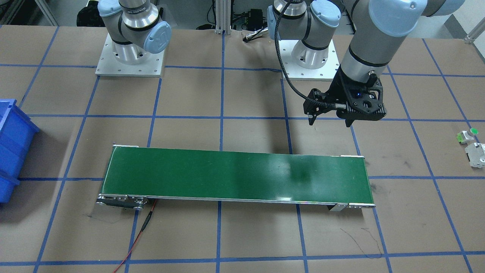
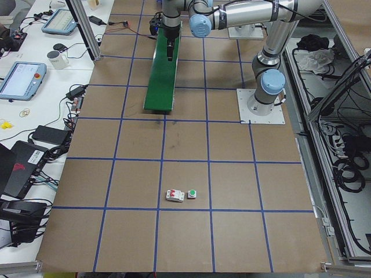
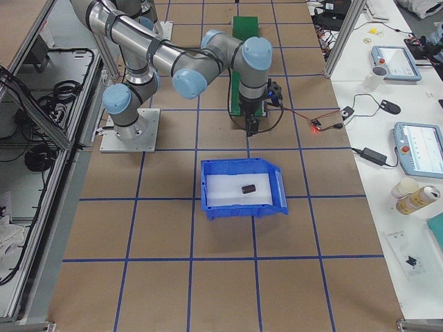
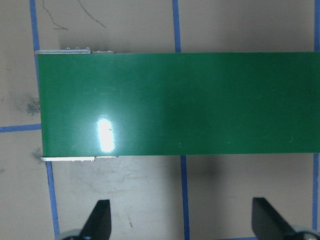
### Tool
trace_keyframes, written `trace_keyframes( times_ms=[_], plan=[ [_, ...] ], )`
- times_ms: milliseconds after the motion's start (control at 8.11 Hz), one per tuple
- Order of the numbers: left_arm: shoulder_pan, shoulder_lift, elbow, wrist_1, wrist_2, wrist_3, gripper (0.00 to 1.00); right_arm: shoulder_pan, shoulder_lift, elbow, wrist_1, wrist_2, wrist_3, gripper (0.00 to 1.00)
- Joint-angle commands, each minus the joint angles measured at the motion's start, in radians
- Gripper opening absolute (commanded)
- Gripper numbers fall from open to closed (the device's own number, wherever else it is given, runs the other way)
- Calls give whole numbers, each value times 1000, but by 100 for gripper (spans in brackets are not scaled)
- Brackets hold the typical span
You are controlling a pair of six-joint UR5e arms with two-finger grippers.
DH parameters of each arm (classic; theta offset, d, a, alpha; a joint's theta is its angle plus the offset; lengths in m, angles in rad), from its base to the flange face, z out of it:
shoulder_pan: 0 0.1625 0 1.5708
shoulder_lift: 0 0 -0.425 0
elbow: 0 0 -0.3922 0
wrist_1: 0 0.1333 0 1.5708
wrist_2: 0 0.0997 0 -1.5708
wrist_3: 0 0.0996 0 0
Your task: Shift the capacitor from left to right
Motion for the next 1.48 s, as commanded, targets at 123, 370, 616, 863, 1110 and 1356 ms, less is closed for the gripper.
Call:
trace_keyframes(
  times_ms=[123, 370, 616, 863, 1110, 1356],
  plan=[
    [0, 1, -1, 1, 1, -2, 100, 384, -67, -23, 57, -2, 459, 100],
    [0, 1, -1, 1, 1, 3, 100, 563, -77, -24, 57, 5, 687, 100],
    [0, 1, -1, 1, 1, 3, 100, 660, -65, -23, 54, 6, 837, 100],
    [2, 1, -1, 1, 1, 3, 100, 671, -61, -20, 52, 5, 853, 100],
    [0, -1, -1, 1, 1, 3, 100, 671, -61, -20, 49, 3, 853, 100],
    [0, -1, -1, 4, 1, 1, 100, 671, -59, -20, 49, 0, 853, 100]
  ],
)
